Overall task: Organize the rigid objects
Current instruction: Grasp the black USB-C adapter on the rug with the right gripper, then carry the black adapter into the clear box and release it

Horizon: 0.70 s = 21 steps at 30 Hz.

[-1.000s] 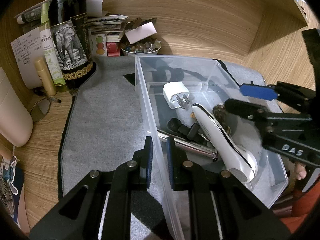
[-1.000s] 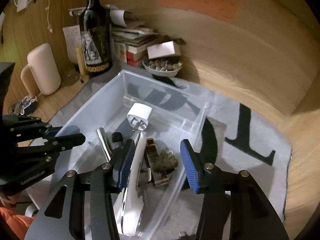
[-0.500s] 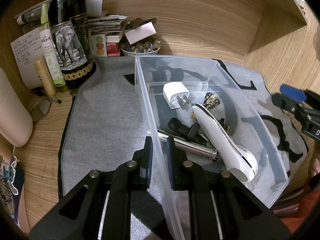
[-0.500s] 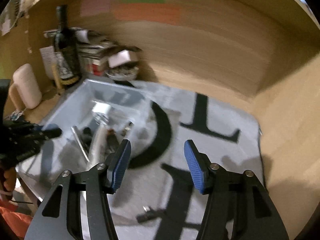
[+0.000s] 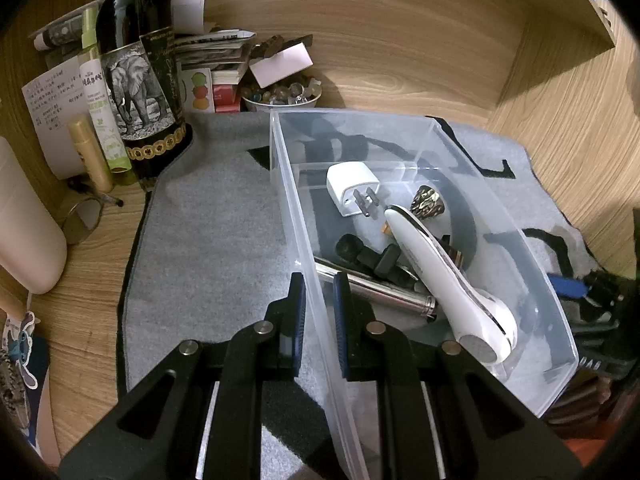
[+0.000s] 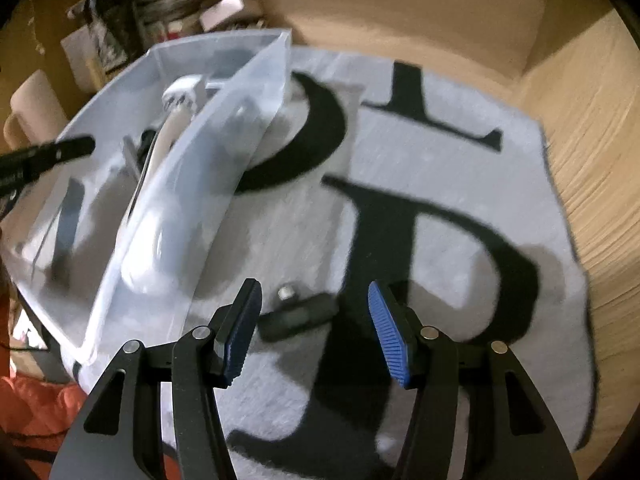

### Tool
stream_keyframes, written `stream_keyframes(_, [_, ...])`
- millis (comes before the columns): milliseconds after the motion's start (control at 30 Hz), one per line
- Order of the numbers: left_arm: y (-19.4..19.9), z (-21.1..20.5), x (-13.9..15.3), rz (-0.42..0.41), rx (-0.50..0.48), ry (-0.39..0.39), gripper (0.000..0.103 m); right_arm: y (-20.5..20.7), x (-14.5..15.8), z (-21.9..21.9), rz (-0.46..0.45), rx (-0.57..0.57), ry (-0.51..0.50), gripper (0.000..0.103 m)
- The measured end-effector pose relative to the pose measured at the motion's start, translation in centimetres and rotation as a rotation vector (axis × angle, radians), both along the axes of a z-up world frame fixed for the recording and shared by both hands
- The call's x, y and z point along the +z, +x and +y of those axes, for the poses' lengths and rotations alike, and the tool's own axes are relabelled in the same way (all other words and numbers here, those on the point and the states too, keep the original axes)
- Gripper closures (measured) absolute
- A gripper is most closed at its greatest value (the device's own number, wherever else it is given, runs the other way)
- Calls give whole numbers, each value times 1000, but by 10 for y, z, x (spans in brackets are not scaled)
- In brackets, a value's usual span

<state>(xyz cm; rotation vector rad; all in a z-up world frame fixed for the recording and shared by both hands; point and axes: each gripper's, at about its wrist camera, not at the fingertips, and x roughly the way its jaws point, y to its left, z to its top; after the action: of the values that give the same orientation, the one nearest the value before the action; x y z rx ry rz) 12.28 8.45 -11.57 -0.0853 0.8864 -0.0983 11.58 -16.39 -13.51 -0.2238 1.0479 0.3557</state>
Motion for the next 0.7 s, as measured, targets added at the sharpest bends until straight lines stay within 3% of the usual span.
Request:
stream_keyframes(167, [1, 0, -1, 4, 1, 2, 90, -5, -7, -2, -5, 4, 25, 53])
stream_keyframes(200, [0, -1, -2, 4, 0, 2, 90, -5, -7, -4, -7, -2, 32, 61])
stream_keyframes(433, [1, 0, -2, 5, 1, -4, 90, 0, 1, -5, -34, -8, 26, 62])
stream_keyframes(700, [1, 0, -2, 4, 3, -5, 90, 16, 31, -1, -115, -1, 37, 62])
